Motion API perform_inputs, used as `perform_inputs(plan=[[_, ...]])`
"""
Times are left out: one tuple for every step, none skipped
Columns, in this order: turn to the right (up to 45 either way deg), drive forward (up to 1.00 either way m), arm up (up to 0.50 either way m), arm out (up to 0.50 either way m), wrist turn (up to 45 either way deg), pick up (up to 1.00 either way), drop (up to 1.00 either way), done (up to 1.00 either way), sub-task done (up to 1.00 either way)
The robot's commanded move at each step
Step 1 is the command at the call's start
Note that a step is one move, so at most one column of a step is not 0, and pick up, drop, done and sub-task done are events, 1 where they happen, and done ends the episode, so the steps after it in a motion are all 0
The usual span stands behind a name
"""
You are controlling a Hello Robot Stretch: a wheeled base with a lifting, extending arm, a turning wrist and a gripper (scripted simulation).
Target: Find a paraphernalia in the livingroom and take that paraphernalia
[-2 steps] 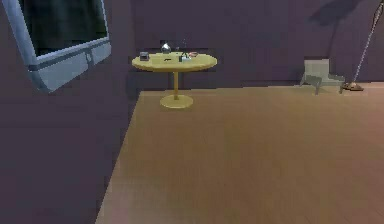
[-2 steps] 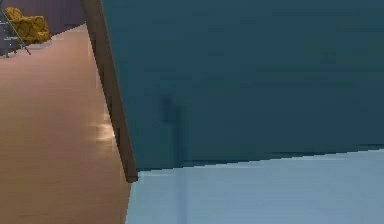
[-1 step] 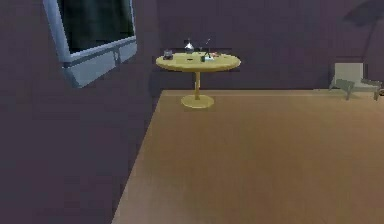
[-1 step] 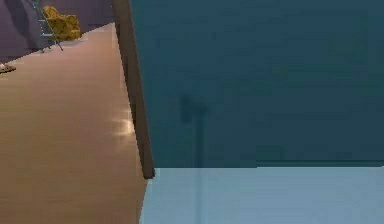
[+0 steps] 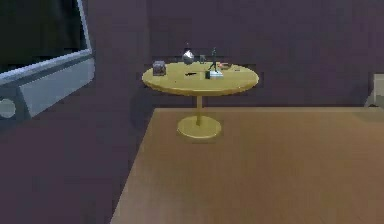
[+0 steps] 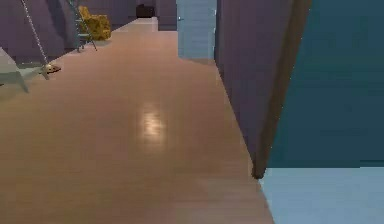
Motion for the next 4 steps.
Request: perform_inputs(plan=[[0.0,1.0,0.0,0.0,0.0,0.0,0.0,0.0,0.0],[0.0,0.35,0.0,0.0,0.0,0.0,0.0,0.0,0.0],[-45.0,0.0,0.0,0.0,0.0,0.0,0.0,0.0,0.0],[-45.0,0.0,0.0,0.0,0.0,0.0,0.0,0.0,0.0]])
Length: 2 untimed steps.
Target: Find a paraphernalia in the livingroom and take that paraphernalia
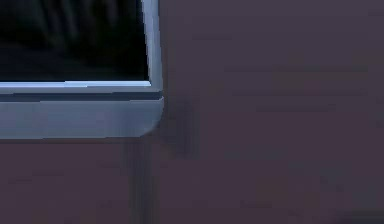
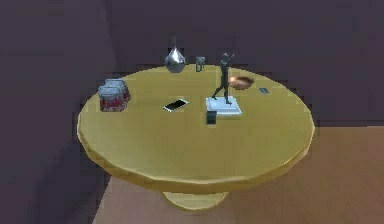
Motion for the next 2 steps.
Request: perform_inputs(plan=[[-18.0,0.0,0.0,0.0,0.0,0.0,0.0,0.0,0.0],[45.0,0.0,0.0,0.0,0.0,0.0,0.0,0.0,0.0]])
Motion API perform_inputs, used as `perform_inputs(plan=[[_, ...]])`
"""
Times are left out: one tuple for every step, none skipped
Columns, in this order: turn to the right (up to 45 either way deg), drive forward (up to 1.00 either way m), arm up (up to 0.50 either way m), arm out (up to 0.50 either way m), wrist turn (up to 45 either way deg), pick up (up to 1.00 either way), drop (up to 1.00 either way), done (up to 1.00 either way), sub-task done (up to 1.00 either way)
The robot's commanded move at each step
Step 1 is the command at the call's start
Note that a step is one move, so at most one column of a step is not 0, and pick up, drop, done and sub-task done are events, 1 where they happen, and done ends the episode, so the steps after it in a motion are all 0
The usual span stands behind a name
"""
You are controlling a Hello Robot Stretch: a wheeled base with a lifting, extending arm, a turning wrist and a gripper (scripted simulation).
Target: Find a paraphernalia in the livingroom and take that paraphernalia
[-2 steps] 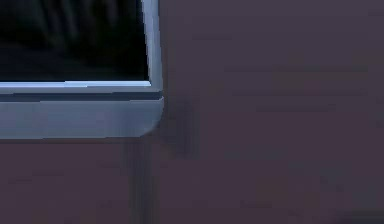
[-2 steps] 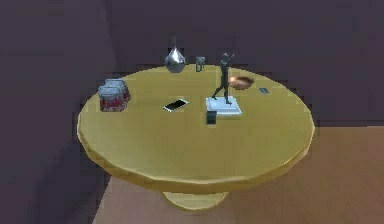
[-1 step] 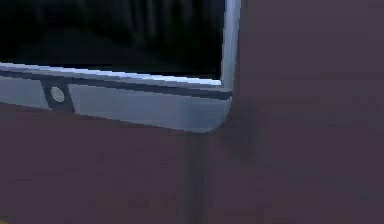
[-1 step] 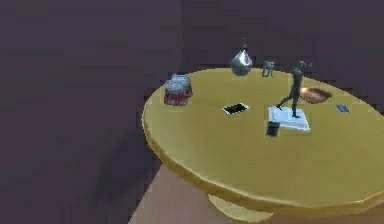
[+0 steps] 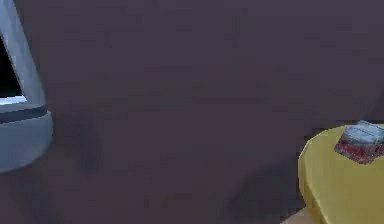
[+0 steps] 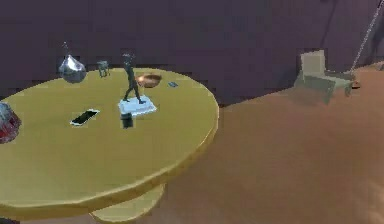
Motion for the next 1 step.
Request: perform_inputs(plan=[[42.0,0.0,0.0,0.0,0.0,0.0,0.0,0.0,0.0]])
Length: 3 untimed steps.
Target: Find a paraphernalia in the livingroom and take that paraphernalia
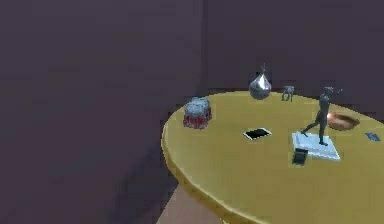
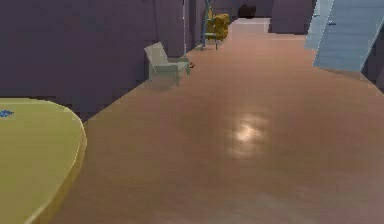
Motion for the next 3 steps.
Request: perform_inputs(plan=[[0.0,0.3,0.0,0.0,0.0,0.0,0.0,0.0,0.0],[-45.0,0.0,0.0,0.0,0.0,0.0,0.0,0.0,0.0],[-39.0,0.0,0.0,0.0,0.0,0.0,0.0,0.0,0.0]])
